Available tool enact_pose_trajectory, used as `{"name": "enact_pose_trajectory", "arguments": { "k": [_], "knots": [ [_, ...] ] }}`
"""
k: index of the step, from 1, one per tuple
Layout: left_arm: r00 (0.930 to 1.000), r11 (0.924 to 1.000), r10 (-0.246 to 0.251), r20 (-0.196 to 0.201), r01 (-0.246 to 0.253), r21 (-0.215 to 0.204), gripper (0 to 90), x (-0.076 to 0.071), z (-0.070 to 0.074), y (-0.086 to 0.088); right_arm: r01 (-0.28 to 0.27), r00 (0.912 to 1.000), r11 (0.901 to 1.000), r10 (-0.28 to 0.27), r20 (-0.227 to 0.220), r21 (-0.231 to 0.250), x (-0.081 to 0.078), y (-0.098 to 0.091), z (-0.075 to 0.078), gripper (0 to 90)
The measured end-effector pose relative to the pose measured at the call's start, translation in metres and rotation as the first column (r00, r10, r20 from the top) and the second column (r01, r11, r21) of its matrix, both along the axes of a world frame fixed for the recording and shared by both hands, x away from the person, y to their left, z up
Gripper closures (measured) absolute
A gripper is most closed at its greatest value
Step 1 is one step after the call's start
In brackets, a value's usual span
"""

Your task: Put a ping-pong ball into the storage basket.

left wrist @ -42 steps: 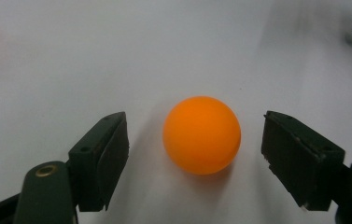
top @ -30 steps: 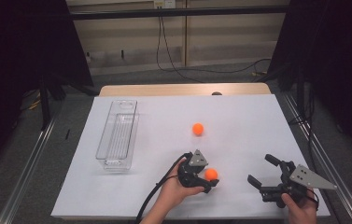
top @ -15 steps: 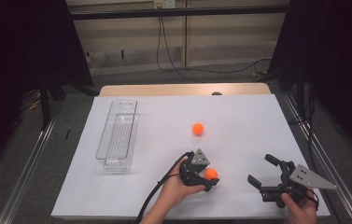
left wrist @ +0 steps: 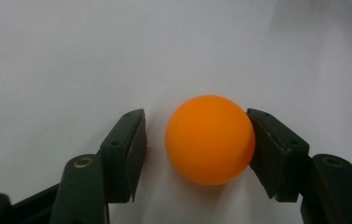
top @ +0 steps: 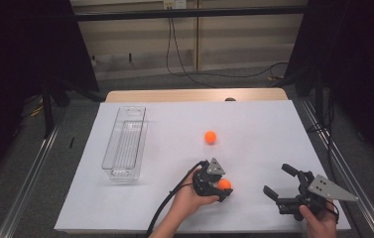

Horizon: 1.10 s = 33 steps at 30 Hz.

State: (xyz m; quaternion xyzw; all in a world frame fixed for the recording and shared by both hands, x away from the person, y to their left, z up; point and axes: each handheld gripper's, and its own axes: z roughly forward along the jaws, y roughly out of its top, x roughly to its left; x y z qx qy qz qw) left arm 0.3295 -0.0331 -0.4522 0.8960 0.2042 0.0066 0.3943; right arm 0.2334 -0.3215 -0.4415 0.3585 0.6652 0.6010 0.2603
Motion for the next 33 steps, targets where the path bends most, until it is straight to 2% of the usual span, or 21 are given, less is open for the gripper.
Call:
{"name": "enact_pose_trajectory", "arguments": {
  "k": [8,15,18,25,33],
  "knots": [
    [1.0000,1.0000,0.003,-0.005,-0.003,-0.005,41.8,-0.0002,-0.0001,-0.0004,0.000,1.0000,1.0000,0.000,-0.001,-0.001,0.0001,0.0006,-0.0003,1.5],
    [1.0000,0.9999,-0.006,0.006,0.006,0.010,42.8,0.0002,0.0004,-0.0002,0.000,1.0000,1.0000,0.000,0.001,-0.003,0.0003,0.0003,-0.0002,1.5],
    [0.9999,0.9998,0.006,0.010,-0.006,0.016,44.4,0.0000,0.0008,-0.0005,-0.001,1.0000,1.0000,0.001,0.000,-0.004,0.0004,0.0006,-0.0003,1.5],
    [0.9999,1.0000,0.005,-0.010,-0.005,-0.008,50.1,0.0023,0.0002,0.0004,-0.001,1.0000,1.0000,0.001,0.005,-0.003,-0.0001,0.0011,0.0002,1.8],
    [0.9994,0.9999,0.000,-0.034,0.000,-0.016,50.8,0.0024,0.0016,0.0013,-0.002,1.0000,1.0000,0.002,0.004,-0.006,0.0004,0.0020,-0.0001,1.8]
  ]
}}
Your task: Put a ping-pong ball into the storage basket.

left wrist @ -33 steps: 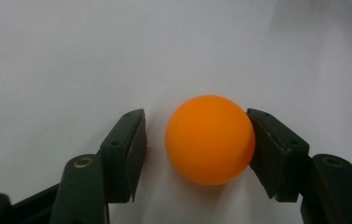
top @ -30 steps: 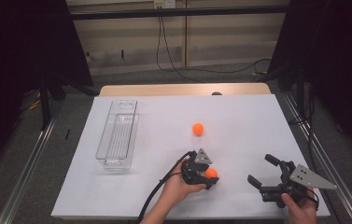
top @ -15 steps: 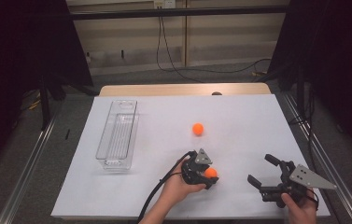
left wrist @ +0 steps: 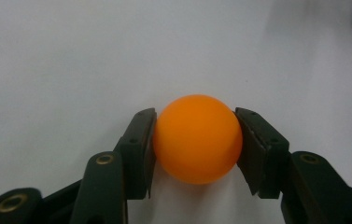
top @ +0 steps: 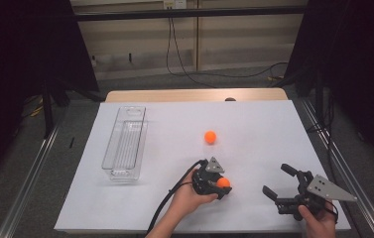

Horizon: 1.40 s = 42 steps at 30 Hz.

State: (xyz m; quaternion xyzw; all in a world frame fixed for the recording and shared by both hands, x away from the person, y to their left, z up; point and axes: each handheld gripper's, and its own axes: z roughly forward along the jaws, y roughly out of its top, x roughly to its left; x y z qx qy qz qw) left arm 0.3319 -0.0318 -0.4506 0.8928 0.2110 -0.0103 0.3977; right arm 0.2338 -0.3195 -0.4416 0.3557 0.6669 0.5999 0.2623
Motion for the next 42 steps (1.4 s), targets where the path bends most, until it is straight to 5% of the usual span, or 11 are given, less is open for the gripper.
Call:
{"name": "enact_pose_trajectory", "arguments": {
  "k": [11,42],
  "knots": [
    [0.9993,0.9993,0.021,-0.031,-0.022,-0.031,50.8,0.005,0.009,0.009,-0.001,1.0000,1.0000,0.001,-0.001,0.001,0.000,0.000,0.000,1.8],
    [0.9971,0.9963,0.073,-0.021,-0.074,-0.045,50.8,0.015,0.025,0.030,0.009,0.9999,1.0000,-0.009,-0.007,0.001,0.002,-0.001,-0.001,1.7]
  ]
}}
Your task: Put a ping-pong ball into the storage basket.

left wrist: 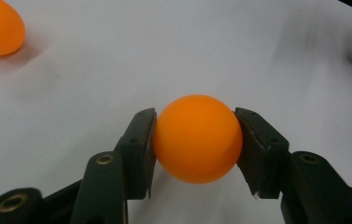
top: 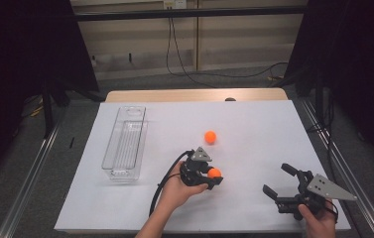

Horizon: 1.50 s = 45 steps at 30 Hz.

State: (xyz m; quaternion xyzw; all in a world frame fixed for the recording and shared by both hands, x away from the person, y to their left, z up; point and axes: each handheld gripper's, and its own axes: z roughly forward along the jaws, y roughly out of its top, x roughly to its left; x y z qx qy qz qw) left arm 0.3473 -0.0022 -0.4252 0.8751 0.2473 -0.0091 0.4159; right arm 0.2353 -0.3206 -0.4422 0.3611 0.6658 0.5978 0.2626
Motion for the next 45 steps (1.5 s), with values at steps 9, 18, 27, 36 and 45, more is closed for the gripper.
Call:
{"name": "enact_pose_trajectory", "arguments": {
  "k": [9,18,27,36,45],
  "knots": [
    [0.9999,0.9999,0.012,0.001,-0.012,0.006,50.8,0.002,0.002,0.004,-0.002,1.0000,1.0000,0.002,0.002,-0.004,0.000,0.002,0.000,1.7],
    [0.9996,0.9996,0.029,0.002,-0.029,0.002,50.9,0.004,0.005,0.012,0.000,1.0000,1.0000,0.000,0.000,-0.003,0.002,0.003,0.000,1.5],
    [0.9992,0.9992,0.040,0.004,-0.040,0.004,50.8,0.007,0.009,0.018,-0.001,1.0000,1.0000,0.001,-0.004,-0.007,0.003,0.005,-0.001,1.4],
    [0.9977,0.9977,0.067,0.005,-0.067,-0.008,50.9,0.010,0.013,0.026,-0.001,1.0000,1.0000,0.001,-0.006,-0.005,0.004,0.006,-0.001,1.4],
    [0.9949,0.9949,0.100,0.008,-0.100,-0.007,50.8,0.013,0.016,0.035,-0.002,1.0000,1.0000,0.002,-0.004,-0.005,0.004,0.006,-0.001,1.4]
  ]
}}
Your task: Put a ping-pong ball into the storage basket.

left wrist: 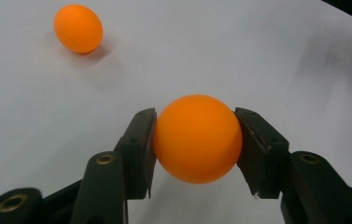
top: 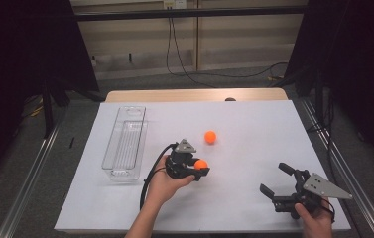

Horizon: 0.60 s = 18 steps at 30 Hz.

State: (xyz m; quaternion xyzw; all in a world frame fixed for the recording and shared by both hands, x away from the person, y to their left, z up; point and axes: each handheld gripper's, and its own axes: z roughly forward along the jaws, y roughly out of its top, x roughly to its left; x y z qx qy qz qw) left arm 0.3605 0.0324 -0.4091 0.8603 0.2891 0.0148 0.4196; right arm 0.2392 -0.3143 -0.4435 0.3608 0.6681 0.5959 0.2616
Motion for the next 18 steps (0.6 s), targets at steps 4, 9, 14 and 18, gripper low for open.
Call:
{"name": "enact_pose_trajectory", "arguments": {
  "k": [4,9,14,18],
  "knots": [
    [1.0000,1.0000,0.003,0.003,-0.003,0.002,50.9,0.001,0.002,0.003,-0.001,1.0000,1.0000,0.001,0.000,0.000,0.000,0.000,0.000,1.5],
    [0.9998,0.9998,0.020,-0.002,-0.020,-0.001,50.9,0.003,0.003,0.008,-0.003,1.0000,1.0000,0.003,-0.002,0.001,0.000,0.001,0.000,1.4],
    [0.9993,0.9992,0.037,-0.004,-0.037,-0.012,50.8,0.005,0.004,0.013,-0.005,1.0000,1.0000,0.005,-0.002,0.001,0.000,0.001,0.000,1.5],
    [0.9989,0.9989,0.047,-0.002,-0.047,-0.010,50.9,0.005,0.005,0.015,-0.005,1.0000,1.0000,0.005,-0.002,0.001,0.000,0.001,0.000,1.5]
  ]
}}
